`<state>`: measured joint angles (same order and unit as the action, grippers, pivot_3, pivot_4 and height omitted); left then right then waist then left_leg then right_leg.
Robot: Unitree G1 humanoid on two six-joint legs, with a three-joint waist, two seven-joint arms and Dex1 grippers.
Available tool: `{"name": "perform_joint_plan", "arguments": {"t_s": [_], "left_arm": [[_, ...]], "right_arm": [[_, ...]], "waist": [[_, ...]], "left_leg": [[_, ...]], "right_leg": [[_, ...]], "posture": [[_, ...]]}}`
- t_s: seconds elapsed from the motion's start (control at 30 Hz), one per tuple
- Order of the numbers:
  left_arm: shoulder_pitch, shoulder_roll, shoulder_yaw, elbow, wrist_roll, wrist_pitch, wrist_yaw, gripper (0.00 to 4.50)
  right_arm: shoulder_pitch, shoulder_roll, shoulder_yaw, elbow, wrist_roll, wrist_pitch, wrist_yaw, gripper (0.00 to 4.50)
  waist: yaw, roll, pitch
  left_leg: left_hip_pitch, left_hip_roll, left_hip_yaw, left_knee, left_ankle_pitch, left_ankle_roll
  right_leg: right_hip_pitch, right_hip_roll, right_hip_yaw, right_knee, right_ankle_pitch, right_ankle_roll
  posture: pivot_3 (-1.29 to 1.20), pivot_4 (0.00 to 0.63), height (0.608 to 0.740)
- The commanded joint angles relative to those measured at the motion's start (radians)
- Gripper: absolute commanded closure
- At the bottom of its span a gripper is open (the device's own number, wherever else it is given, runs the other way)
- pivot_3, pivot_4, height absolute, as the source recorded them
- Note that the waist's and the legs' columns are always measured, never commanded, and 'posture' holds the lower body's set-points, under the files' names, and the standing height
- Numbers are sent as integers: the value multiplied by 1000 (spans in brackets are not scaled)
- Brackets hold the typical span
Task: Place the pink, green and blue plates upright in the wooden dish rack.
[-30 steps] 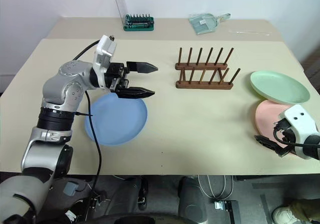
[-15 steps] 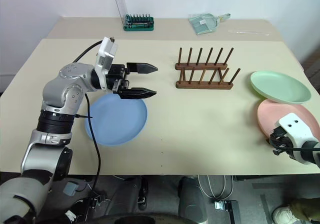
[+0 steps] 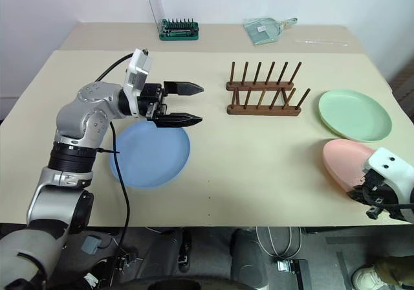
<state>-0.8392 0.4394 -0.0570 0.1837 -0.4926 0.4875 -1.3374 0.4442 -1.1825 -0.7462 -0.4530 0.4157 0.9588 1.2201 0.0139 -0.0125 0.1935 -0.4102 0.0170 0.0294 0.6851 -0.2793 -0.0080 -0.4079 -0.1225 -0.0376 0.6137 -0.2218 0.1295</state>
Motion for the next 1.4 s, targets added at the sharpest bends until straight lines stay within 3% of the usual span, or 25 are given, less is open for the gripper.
{"name": "perform_joint_plan", "arguments": {"t_s": [0.03,0.2,0.37,0.5,0.67,0.8,1.4], "left_arm": [[-23,1,20,-10,-15,-23,6,0],[-32,1,30,6,-13,-37,16,0],[-35,0,45,13,-19,-40,37,0],[-35,-6,62,10,-32,-32,51,0],[-44,-31,93,10,-58,-52,76,0],[-33,-20,99,-2,-56,-73,77,0],[58,48,117,-146,-112,-11,139,0]], "right_arm": [[-112,-19,-99,-76,216,142,90,4446],[-447,5,-116,-5,518,347,-4,4446],[-904,79,-144,313,748,483,-251,4446],[-1164,141,-157,533,853,490,-455,4446],[-1320,276,-114,705,873,409,-614,4446],[-1352,327,-30,828,809,319,-566,4446],[-1548,267,252,1328,443,-9,-162,4446]], "waist": [[-3,0,0],[0,0,0],[0,-1,1],[-2,0,1],[-3,0,0],[-4,1,1],[-8,1,1]], "left_leg": [[0,0,0,0,0,0],[0,0,-2,0,0,0],[-1,0,-2,1,0,0],[-2,0,0,0,0,0],[-2,0,1,0,0,0],[-2,0,2,-1,0,0],[-5,0,3,-1,0,0]], "right_leg": [[0,0,0,0,0,0],[0,0,0,0,0,0],[0,0,0,-1,0,0],[-2,0,0,0,0,0],[-2,0,0,0,0,0],[-3,0,0,1,1,0],[-5,0,1,0,1,1]], "posture": [[0,150,724],[0,150,724],[0,150,724],[0,150,724],[0,150,724],[0,150,724],[0,150,724]]}}
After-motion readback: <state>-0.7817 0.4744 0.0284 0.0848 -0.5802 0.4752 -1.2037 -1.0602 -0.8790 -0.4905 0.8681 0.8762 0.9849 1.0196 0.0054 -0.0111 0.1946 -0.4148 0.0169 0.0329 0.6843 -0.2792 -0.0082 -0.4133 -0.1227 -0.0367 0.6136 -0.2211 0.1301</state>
